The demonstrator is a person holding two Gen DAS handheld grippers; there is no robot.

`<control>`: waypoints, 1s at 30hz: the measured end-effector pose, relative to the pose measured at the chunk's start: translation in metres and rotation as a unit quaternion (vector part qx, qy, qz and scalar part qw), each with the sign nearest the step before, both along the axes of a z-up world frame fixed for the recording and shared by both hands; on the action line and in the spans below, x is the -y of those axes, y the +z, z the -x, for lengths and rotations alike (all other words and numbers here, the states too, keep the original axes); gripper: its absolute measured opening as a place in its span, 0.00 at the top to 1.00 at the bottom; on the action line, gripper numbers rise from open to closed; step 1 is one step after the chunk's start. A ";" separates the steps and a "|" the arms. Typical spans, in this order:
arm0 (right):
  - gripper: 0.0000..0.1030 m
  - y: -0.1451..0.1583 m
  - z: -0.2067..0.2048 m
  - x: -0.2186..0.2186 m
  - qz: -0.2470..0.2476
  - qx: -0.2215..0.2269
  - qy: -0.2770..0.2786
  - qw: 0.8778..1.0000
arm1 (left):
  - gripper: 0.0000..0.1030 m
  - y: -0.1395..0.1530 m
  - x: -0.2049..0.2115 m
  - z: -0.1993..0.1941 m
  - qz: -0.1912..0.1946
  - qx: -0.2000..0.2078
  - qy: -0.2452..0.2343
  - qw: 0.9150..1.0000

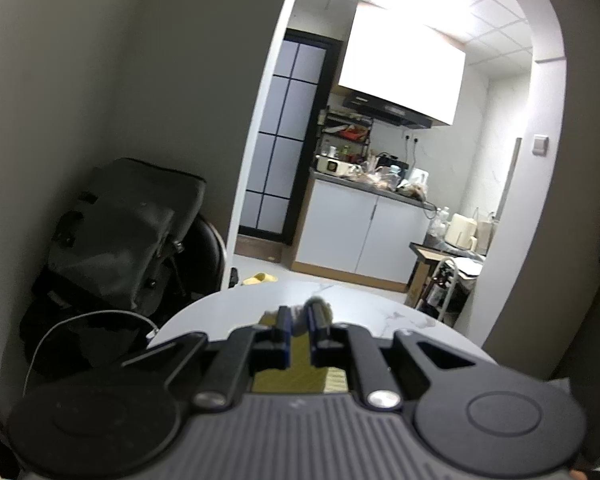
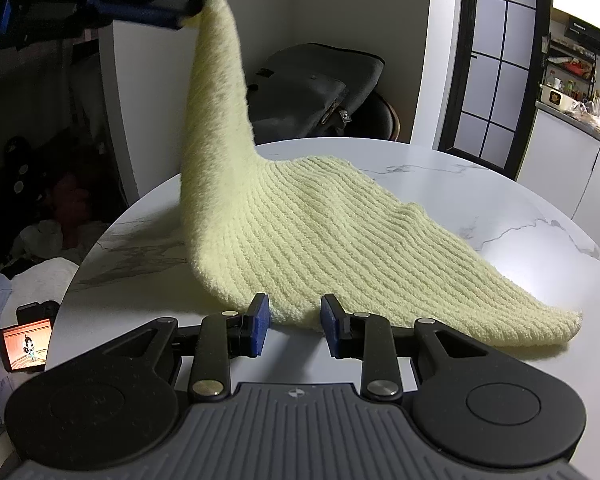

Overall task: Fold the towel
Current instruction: 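Lift one end of the towel triangle high with the left gripper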

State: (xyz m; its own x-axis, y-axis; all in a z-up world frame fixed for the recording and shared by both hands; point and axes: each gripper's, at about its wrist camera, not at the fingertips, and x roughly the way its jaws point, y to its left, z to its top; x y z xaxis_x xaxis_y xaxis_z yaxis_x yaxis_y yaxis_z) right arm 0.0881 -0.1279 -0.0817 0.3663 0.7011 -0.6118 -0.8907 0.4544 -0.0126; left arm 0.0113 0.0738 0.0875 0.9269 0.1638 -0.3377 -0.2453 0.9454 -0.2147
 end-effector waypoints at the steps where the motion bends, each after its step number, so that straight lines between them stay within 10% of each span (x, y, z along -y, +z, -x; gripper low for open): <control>1: 0.69 0.001 -0.001 0.001 -0.001 -0.003 -0.001 1.000 | 0.92 0.001 0.001 -0.001 -0.001 0.001 -0.002 1.000; 30: 0.68 -0.006 -0.003 0.012 -0.027 -0.007 -0.008 1.000 | 0.92 0.012 0.049 -0.056 -0.028 -0.009 -0.083 0.996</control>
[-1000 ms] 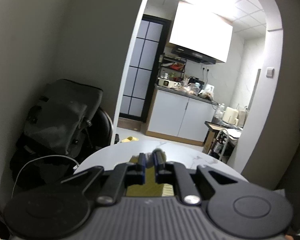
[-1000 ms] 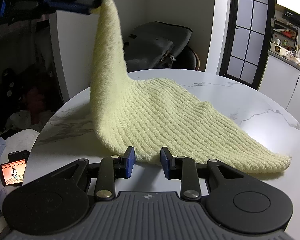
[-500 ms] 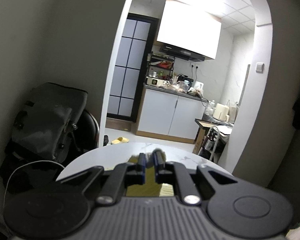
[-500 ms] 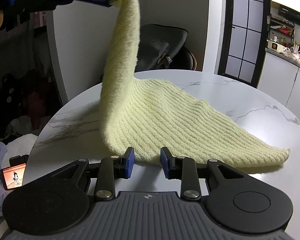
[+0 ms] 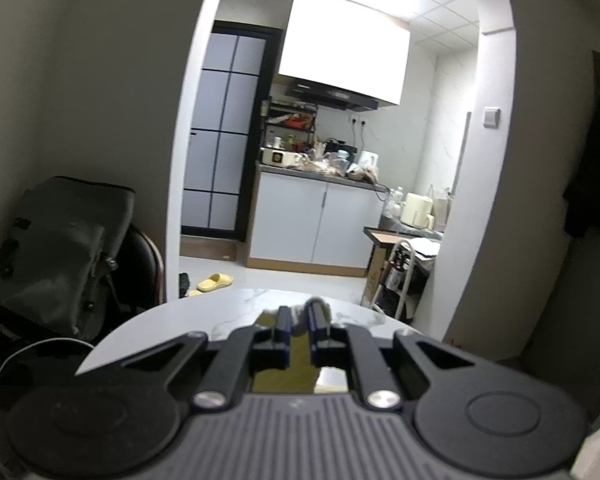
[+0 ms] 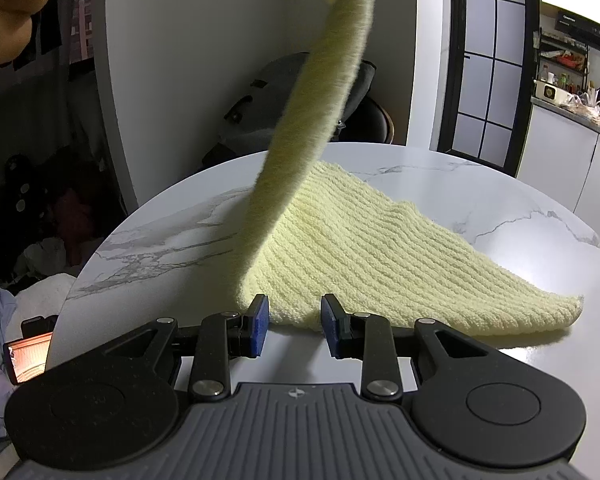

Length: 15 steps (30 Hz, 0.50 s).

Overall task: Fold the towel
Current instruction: 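Lift one end of the towel triangle high with the left gripper, then fold the held end over onto the other end and open the left gripper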

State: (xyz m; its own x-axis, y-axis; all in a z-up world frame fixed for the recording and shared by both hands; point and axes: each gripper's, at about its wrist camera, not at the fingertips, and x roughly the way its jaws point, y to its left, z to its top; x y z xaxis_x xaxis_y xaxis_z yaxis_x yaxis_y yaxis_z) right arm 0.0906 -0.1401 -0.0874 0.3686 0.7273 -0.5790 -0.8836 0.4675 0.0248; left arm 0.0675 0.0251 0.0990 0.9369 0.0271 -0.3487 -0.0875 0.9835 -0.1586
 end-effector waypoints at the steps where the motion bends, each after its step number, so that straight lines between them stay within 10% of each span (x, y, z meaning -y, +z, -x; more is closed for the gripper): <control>1: 0.68 0.000 0.000 0.000 -0.001 -0.001 0.000 1.000 | 0.92 -0.001 0.003 -0.003 0.000 -0.001 -0.004 1.000; 15: 0.60 0.001 0.005 0.002 0.002 0.003 0.006 1.000 | 0.92 -0.014 0.022 -0.027 0.004 -0.015 -0.030 0.999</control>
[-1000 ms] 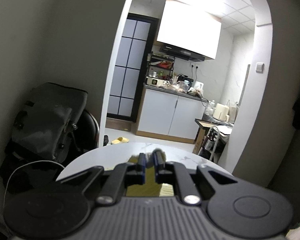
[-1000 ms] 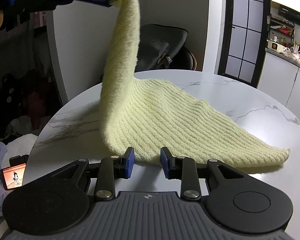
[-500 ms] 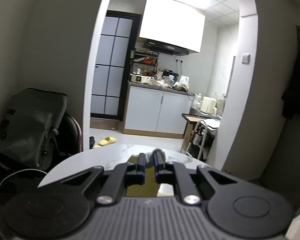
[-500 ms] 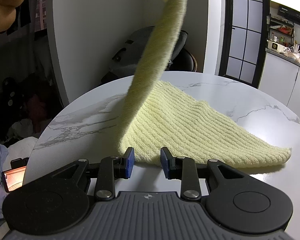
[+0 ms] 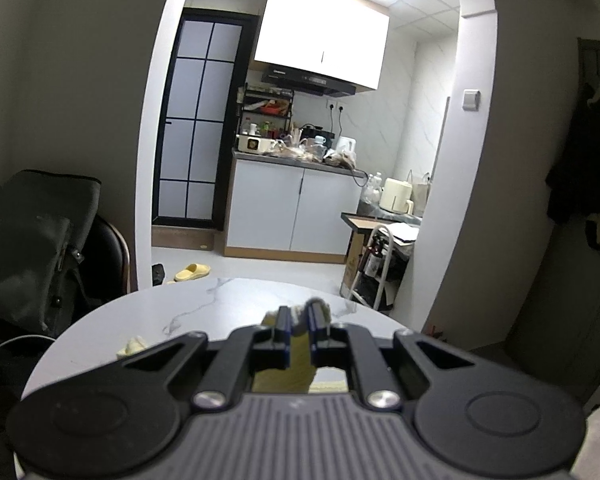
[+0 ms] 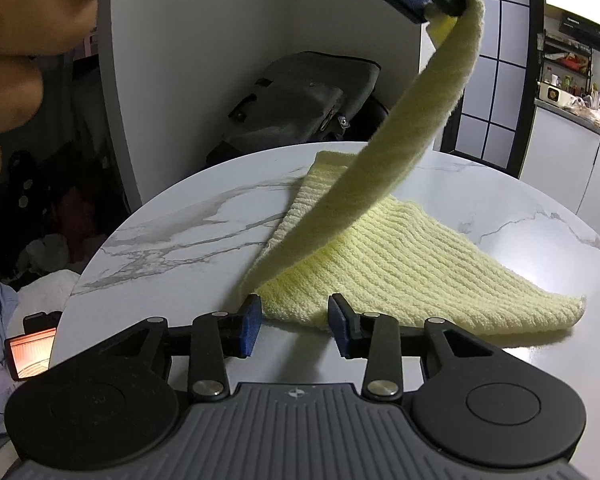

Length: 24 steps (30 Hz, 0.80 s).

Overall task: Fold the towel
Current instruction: 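Fold the held end over onto the other end and open the left gripper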

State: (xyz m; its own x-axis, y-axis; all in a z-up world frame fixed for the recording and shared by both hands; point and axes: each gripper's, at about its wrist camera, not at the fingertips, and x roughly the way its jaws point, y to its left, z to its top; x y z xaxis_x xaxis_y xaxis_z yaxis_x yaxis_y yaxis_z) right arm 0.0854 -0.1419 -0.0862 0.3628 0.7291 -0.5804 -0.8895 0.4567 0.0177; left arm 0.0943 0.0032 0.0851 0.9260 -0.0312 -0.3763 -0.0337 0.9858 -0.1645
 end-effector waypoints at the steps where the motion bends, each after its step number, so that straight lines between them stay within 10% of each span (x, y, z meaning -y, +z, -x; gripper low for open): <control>1: 0.60 0.000 0.000 0.001 0.000 -0.001 -0.001 1.000 | 0.92 0.000 -0.001 -0.001 0.000 -0.001 0.000 1.000; 24: 0.59 0.005 -0.030 0.073 -0.021 -0.035 -0.078 0.996 | 0.92 -0.021 0.017 -0.049 -0.004 -0.034 -0.028 0.999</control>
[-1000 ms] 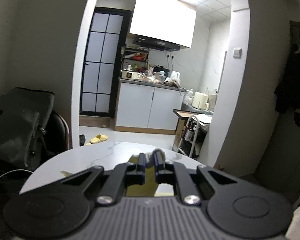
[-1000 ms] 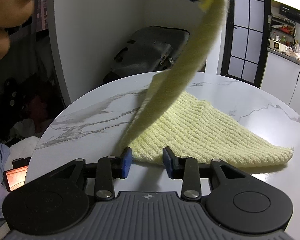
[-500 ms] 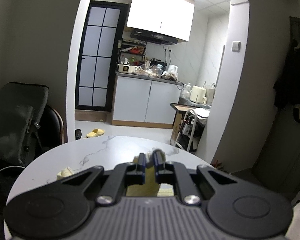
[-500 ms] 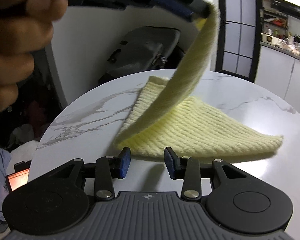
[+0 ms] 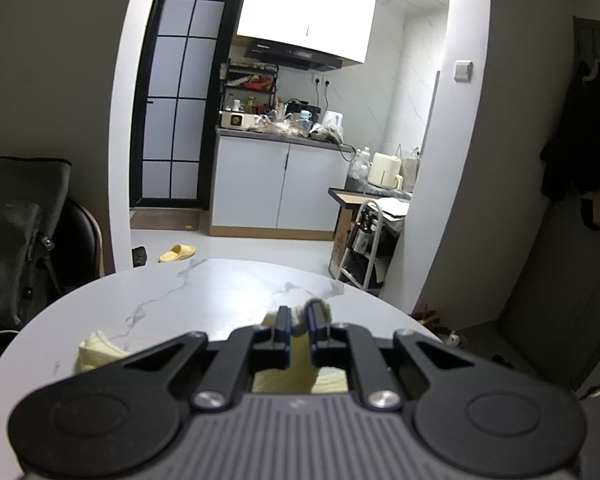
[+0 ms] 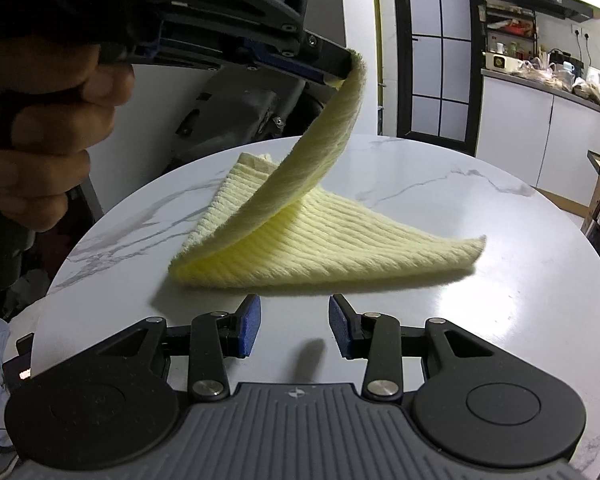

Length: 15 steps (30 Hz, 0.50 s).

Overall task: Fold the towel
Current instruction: 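Fold the held end over onto the other end and open the left gripper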

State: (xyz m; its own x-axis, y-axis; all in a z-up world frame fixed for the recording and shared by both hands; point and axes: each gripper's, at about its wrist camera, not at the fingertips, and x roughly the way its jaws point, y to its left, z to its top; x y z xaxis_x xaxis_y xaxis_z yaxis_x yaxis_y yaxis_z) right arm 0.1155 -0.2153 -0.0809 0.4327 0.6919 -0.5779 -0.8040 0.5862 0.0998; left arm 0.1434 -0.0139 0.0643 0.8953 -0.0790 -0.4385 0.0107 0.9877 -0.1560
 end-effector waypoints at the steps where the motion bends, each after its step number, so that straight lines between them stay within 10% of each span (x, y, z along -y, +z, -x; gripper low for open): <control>1: 0.59 -0.001 -0.001 0.003 -0.002 -0.002 -0.003 1.000 | 0.92 -0.002 0.000 -0.002 0.000 -0.002 0.000 1.000; 15: 0.59 -0.007 -0.016 0.027 -0.039 -0.047 -0.013 0.998 | 0.92 -0.024 0.013 -0.036 -0.008 -0.032 -0.008 0.999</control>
